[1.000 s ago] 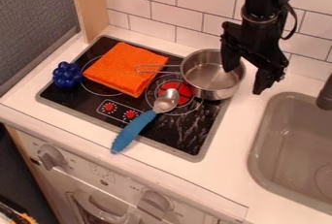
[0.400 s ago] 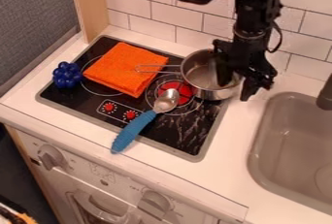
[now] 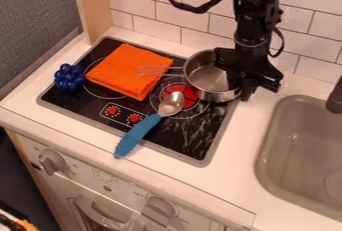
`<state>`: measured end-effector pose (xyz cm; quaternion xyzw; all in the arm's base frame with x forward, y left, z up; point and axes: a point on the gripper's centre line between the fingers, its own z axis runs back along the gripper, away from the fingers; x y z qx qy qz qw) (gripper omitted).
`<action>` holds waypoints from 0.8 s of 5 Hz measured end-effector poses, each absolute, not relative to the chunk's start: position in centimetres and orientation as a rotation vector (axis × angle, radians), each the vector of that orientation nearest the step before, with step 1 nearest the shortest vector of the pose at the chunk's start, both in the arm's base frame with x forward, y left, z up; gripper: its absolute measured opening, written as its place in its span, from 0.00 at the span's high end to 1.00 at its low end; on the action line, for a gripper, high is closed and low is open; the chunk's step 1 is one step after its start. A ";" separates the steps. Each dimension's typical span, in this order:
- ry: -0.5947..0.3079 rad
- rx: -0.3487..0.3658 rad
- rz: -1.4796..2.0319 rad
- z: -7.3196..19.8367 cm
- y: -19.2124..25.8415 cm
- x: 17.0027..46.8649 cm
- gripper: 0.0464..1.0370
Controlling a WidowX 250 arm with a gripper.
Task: Put the silver pot on the orange cloth
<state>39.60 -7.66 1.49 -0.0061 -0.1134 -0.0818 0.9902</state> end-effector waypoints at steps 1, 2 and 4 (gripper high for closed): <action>-0.225 -0.032 -0.147 1.6 -7.7 39.6 0.96; -0.196 -0.043 -0.206 1.6 -7.8 38.9 0.96; -0.287 -0.104 -0.352 7.8 -6.7 36.8 0.97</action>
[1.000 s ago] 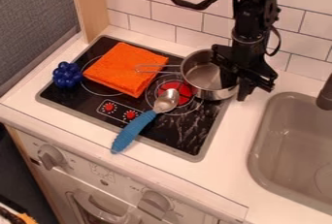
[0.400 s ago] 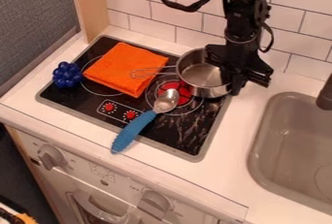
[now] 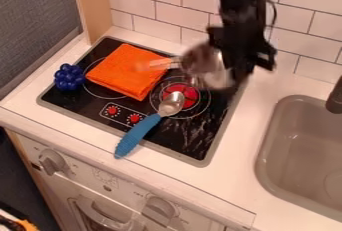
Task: Put the silver pot on the orange cloth
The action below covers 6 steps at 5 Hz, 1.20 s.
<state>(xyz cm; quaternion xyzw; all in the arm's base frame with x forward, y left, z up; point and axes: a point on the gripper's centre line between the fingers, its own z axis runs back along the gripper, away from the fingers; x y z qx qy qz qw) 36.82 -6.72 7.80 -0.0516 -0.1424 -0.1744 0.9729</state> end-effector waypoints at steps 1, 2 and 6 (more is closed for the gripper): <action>-0.269 -0.096 -0.438 8.3 -4.6 35.8 0.97; -0.248 -0.061 -0.494 8.3 -1.4 34.7 0.97; -0.170 0.033 -0.516 5.6 5.8 34.8 0.97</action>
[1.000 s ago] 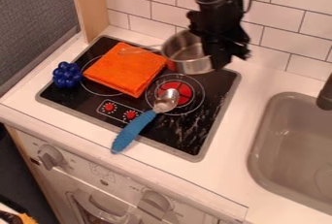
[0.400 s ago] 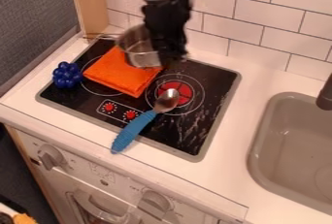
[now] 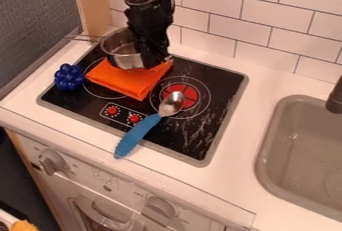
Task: Put the silver pot on the orange cloth
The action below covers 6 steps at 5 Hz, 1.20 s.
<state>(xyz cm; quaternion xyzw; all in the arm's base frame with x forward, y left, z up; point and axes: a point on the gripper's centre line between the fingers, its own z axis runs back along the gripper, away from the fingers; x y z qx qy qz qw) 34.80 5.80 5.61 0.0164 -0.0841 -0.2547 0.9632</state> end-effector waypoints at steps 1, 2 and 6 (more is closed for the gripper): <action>-0.162 0.036 -0.525 5.1 5.9 34.8 0.97; -0.129 0.030 -0.523 4.0 6.0 34.6 0.94; -0.162 0.001 -0.406 7.3 2.5 32.8 0.03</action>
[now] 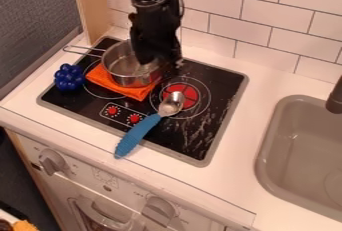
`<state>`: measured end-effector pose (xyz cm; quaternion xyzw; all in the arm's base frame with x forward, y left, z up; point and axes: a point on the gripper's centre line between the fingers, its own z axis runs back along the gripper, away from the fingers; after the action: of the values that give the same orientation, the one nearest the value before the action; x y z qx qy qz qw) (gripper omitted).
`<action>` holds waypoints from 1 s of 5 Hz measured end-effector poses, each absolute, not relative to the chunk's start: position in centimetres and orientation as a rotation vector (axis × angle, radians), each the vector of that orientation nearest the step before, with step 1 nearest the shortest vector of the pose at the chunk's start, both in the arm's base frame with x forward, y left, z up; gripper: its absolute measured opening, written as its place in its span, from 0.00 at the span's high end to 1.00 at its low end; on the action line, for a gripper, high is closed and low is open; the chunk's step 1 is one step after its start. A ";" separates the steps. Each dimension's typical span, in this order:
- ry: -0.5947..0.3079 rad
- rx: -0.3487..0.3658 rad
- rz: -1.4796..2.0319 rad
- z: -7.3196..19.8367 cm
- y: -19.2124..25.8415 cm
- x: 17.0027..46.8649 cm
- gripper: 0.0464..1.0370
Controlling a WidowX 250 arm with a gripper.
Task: Put the silver pot on the orange cloth
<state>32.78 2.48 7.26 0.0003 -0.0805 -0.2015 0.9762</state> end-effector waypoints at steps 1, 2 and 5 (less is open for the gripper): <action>-0.133 0.020 -0.296 7.4 1.4 31.7 0.03; -0.111 0.041 -0.225 7.7 0.7 31.3 0.04; -0.117 0.041 -0.172 8.0 0.3 30.8 0.04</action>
<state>30.84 0.31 7.97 0.0204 -0.0585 -0.0858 0.9944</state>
